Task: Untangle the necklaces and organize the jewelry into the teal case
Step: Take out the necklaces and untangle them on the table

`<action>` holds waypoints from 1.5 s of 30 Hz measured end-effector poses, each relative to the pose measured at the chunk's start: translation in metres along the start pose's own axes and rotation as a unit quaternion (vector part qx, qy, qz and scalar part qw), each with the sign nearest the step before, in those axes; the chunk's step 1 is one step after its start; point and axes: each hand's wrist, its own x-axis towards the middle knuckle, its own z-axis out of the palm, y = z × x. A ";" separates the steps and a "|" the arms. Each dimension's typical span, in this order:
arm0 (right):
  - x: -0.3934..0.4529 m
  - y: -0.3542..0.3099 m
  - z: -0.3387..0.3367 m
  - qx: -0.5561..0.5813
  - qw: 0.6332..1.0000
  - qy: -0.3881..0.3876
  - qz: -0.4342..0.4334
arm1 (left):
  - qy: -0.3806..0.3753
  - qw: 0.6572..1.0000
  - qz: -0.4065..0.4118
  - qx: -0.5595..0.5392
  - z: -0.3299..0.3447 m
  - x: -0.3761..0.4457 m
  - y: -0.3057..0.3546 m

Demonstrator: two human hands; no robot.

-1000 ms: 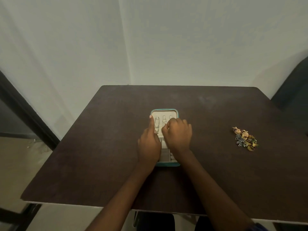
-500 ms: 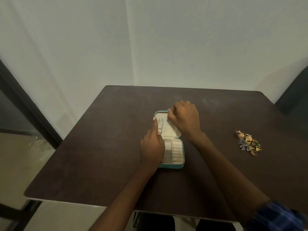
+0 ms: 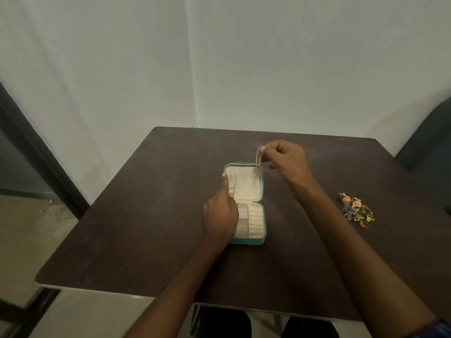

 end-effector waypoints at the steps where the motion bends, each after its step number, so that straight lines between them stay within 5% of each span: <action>1: -0.004 -0.002 -0.006 0.014 1.000 -0.006 0.013 | -0.003 1.000 -0.006 -0.005 -0.001 -0.001 0.001; 9: -0.038 -0.012 -0.043 0.123 0.989 -0.035 0.079 | -0.008 1.000 0.008 -0.012 -0.010 -0.006 -0.002; 23: -0.070 -0.002 -0.070 0.107 0.985 -0.067 0.117 | 0.055 0.993 0.085 -0.056 -0.019 -0.022 0.011; 28: -0.072 -0.009 -0.072 0.115 0.984 -0.082 0.111 | -0.021 0.965 0.153 -0.213 -0.027 -0.037 0.068; 33: -0.077 -0.014 -0.079 0.130 0.979 -0.106 0.116 | -0.202 0.881 0.089 -0.419 -0.028 -0.049 0.110; 36: -0.081 -0.014 -0.087 0.135 0.974 -0.120 0.133 | -0.224 0.859 0.059 -0.457 -0.024 -0.048 0.111; 42: -0.083 -0.016 -0.108 0.127 0.972 -0.136 0.143 | -0.212 0.875 0.036 -0.433 -0.022 -0.045 0.102; 45: -0.084 -0.015 -0.113 0.142 0.968 -0.147 0.144 | -0.212 0.848 -0.015 -0.486 -0.023 -0.045 0.106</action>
